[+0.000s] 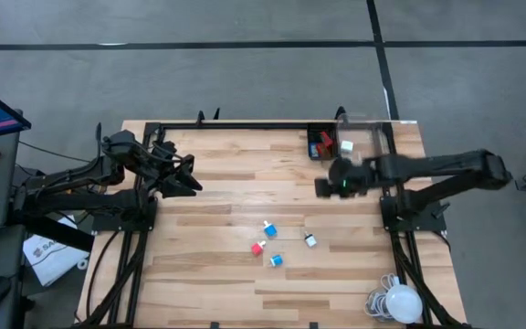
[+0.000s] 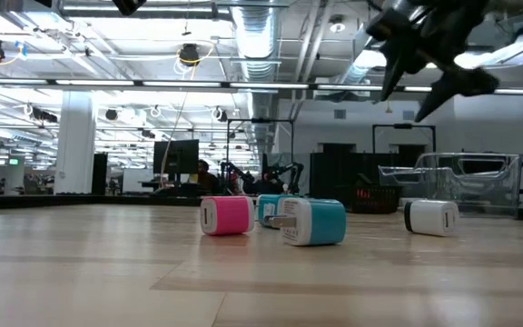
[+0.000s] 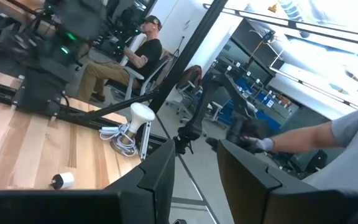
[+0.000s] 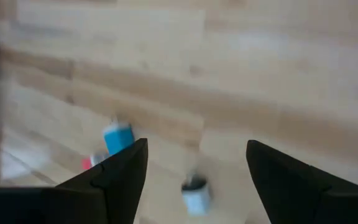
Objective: Pick & Place Office items
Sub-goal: Put the black and white charger adapter into the transparent bin
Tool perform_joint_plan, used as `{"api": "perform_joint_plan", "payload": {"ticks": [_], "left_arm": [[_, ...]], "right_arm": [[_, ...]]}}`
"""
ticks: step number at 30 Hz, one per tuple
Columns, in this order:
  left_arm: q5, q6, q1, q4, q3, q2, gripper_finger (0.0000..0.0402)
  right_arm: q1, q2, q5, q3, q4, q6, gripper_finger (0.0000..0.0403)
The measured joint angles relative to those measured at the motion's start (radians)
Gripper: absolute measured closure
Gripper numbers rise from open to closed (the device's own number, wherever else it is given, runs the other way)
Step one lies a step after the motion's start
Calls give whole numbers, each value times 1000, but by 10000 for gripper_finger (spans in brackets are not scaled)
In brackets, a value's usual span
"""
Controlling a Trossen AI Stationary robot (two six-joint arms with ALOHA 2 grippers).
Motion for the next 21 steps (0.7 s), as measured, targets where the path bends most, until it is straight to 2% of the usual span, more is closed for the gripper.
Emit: {"api": "perform_joint_plan", "payload": {"ticks": [5, 10, 15, 21], "left_arm": [[0, 2, 0, 0, 0, 0, 284], [1, 2, 0, 0, 0, 0, 284], [21, -2, 0, -1, 0, -2, 284], [49, -22, 0, 0, 0, -2, 284]], "right_arm": [[227, 124, 39, 0, 28, 266, 139], [345, 301, 35, 24, 94, 419, 139], [364, 463, 34, 174, 15, 393, 146], [344, 632, 0, 347, -145, 222, 175]]}}
